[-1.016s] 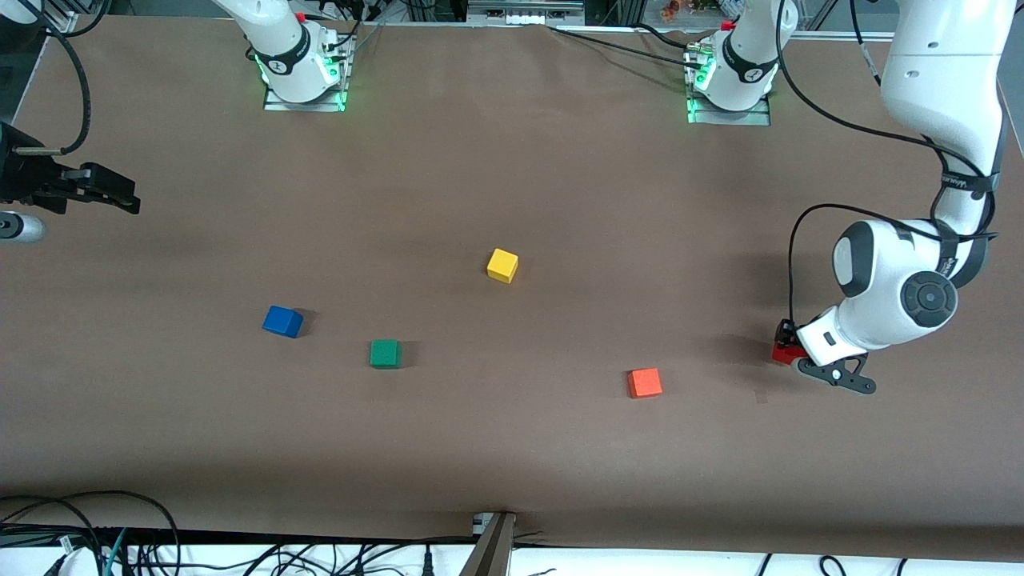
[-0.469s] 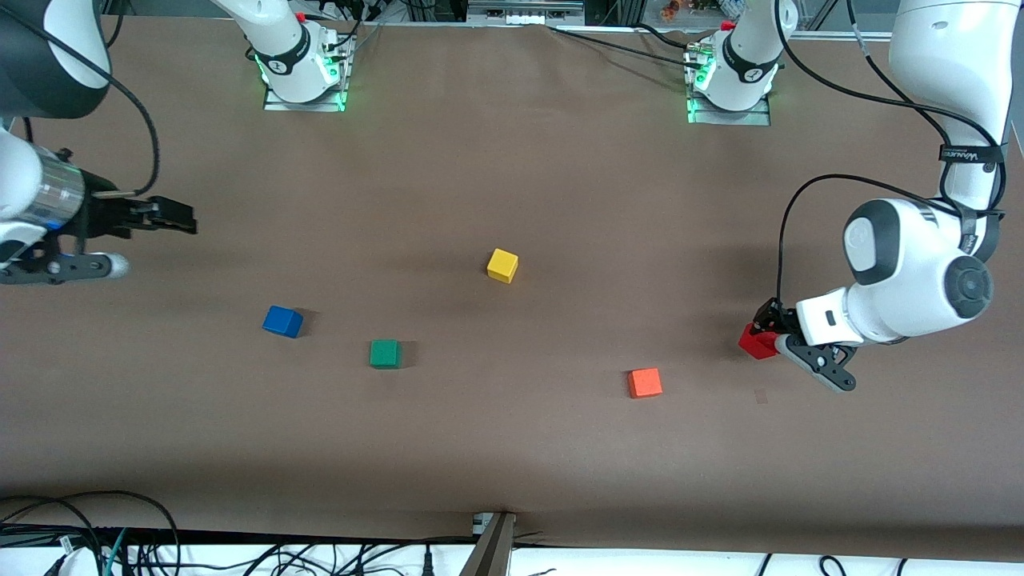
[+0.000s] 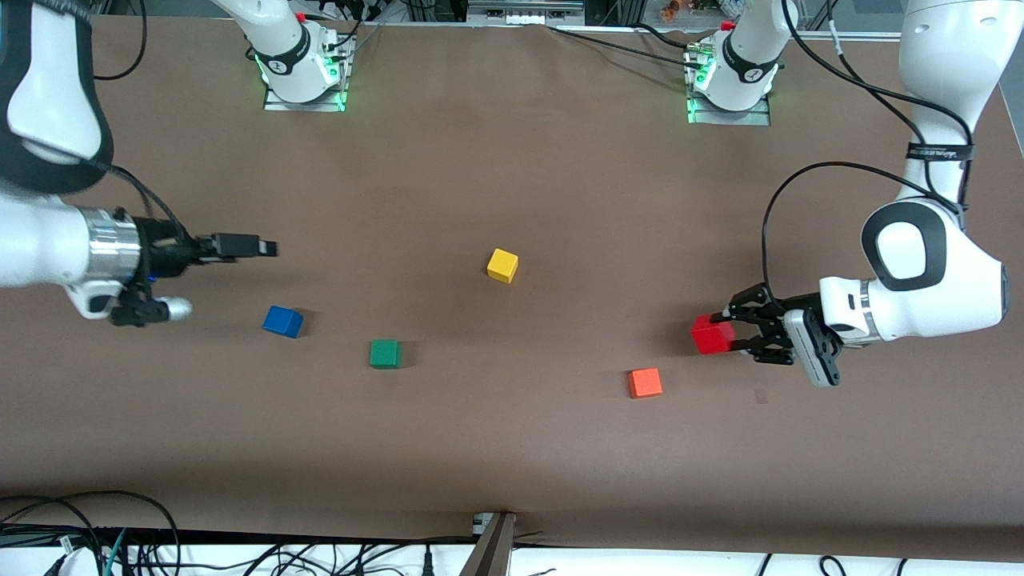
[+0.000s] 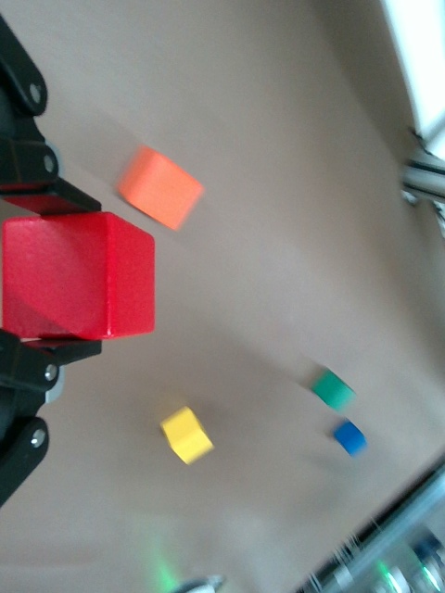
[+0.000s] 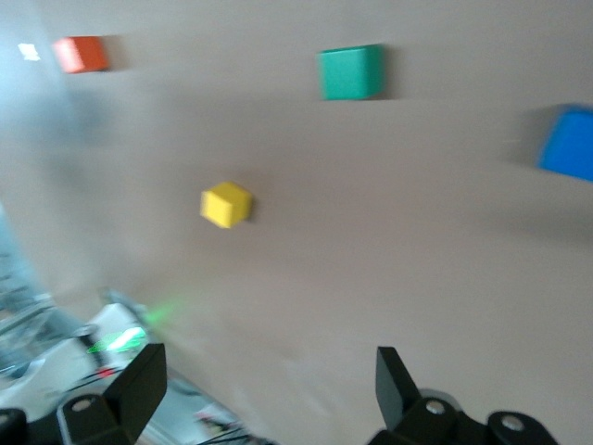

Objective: Pass red block to right arm, stack on blue
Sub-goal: 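Lift the red cube with the left gripper while the right gripper approaches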

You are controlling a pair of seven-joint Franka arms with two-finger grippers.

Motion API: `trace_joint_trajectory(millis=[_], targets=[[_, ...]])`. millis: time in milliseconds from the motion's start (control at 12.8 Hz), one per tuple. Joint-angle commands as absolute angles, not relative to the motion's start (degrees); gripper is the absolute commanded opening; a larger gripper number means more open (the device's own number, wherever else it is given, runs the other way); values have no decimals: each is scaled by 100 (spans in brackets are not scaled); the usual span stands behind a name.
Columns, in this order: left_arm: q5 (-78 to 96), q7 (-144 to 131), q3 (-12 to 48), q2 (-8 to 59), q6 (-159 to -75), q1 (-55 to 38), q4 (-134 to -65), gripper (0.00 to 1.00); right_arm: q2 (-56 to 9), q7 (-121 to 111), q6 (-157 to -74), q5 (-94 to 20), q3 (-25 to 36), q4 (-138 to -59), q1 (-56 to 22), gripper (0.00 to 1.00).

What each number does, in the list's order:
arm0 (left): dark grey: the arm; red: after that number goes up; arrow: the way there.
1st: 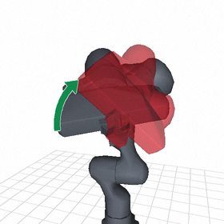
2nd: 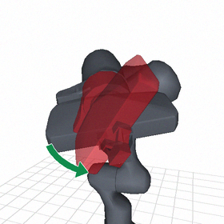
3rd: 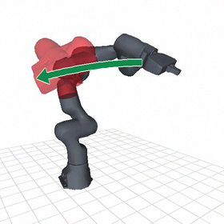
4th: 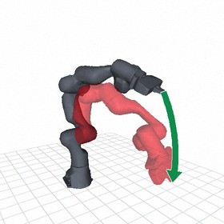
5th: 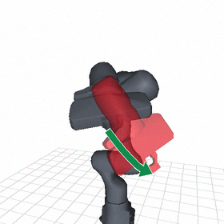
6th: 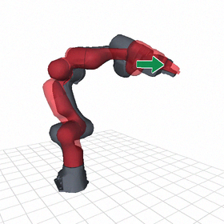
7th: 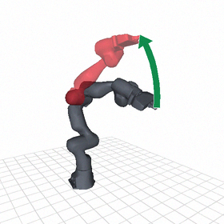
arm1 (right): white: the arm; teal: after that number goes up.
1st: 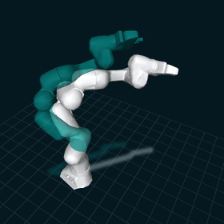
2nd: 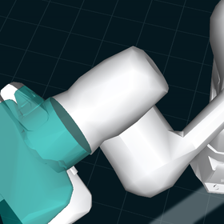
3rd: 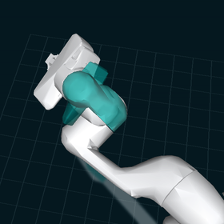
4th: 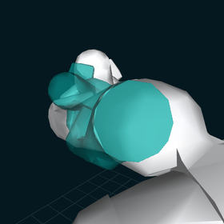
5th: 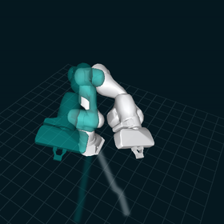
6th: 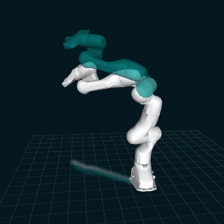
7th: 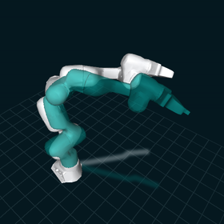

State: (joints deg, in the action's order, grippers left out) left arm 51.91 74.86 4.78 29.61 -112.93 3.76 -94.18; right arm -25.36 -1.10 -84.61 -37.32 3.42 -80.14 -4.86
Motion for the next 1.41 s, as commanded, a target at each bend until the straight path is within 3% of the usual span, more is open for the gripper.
trace_joint_trajectory(millis=[0, 312, 781, 1328], targets=[[6087, 8513, 579, 3119, -11005, 325, -9334, 0, -3031, -167, -8620, -5153, 308, -7901, -492, 100], [8162, 10229, 1300, 3761, -10680, 334, -9237, 0, -3383, -158, -9621, -6869, 281, -8033, -1184, 100], [8542, 10556, 2310, 4113, -10564, 299, -8974, 0, -3621, -281, -11379, -8295, 272, -8341, -2345, 100], [9140, 10670, 2408, 4534, -10661, -518, -8281, 0, -3156, -334, -11514, -8481, 264, -8981, -2558, 100]])
